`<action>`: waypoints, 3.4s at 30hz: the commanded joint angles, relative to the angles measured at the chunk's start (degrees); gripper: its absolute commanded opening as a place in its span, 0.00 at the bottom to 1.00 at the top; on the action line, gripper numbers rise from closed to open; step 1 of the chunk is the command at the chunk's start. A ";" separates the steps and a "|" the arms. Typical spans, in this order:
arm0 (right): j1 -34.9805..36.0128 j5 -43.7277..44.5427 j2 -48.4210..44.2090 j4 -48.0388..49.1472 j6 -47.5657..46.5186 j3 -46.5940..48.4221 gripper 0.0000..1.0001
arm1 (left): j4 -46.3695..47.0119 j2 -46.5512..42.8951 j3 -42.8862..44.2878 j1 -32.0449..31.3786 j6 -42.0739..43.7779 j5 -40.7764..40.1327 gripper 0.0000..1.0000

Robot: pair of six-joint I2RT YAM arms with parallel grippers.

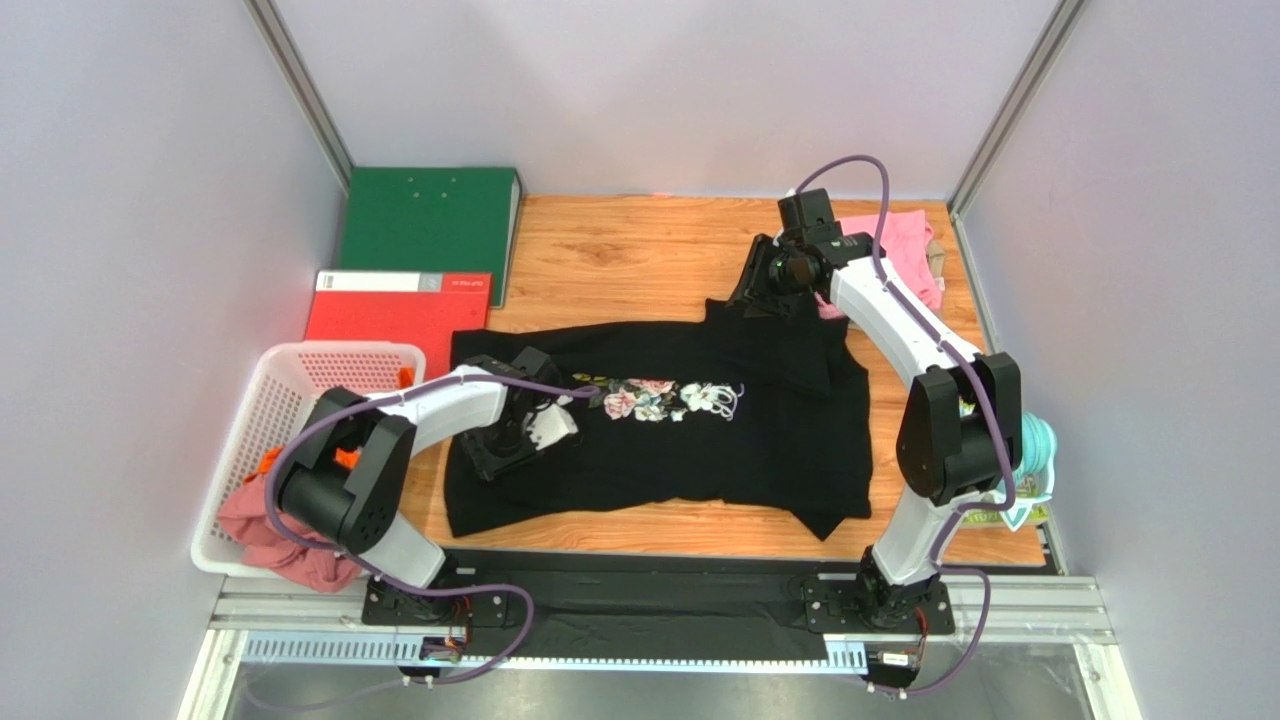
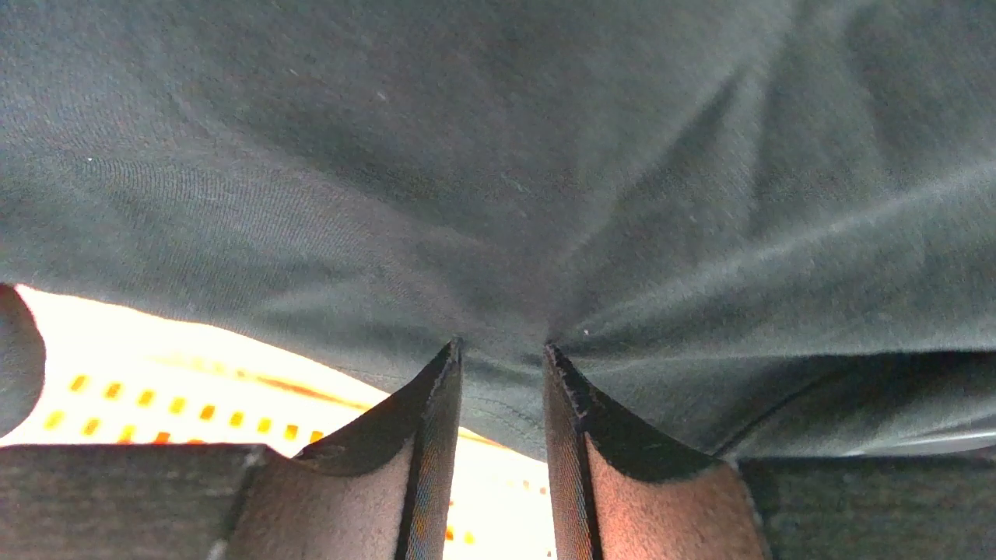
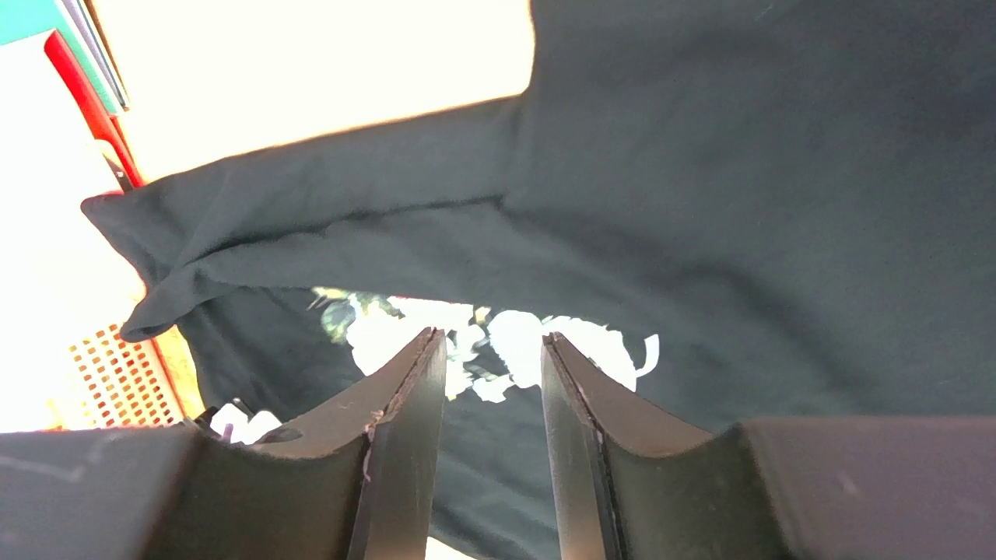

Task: Fold and stack the t-shirts
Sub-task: Fold the flattened tshirt in 1/3 of the way

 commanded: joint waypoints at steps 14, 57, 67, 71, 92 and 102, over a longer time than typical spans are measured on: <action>-0.24 -6.00 17.50 -1.48 -0.78 13.95 0.41 | -14.76 -7.67 29.52 6.56 0.93 15.40 0.39; 7.68 18.34 40.71 -17.83 -7.73 44.46 0.41 | -6.67 12.81 38.88 23.09 -7.33 29.46 0.31; 8.47 17.90 43.70 -18.44 -7.73 45.86 0.41 | -5.35 18.00 41.52 23.88 -9.36 29.81 0.30; 8.38 17.64 44.93 -18.71 -7.73 45.78 0.39 | -4.20 15.81 39.06 23.88 -8.75 29.55 0.30; 9.43 21.85 23.07 -16.78 -8.96 28.31 0.00 | -2.80 10.44 31.59 23.97 -7.07 26.91 0.30; 16.19 22.30 8.30 -13.70 -6.50 11.25 0.00 | -2.97 8.77 29.92 23.97 -6.81 26.65 0.30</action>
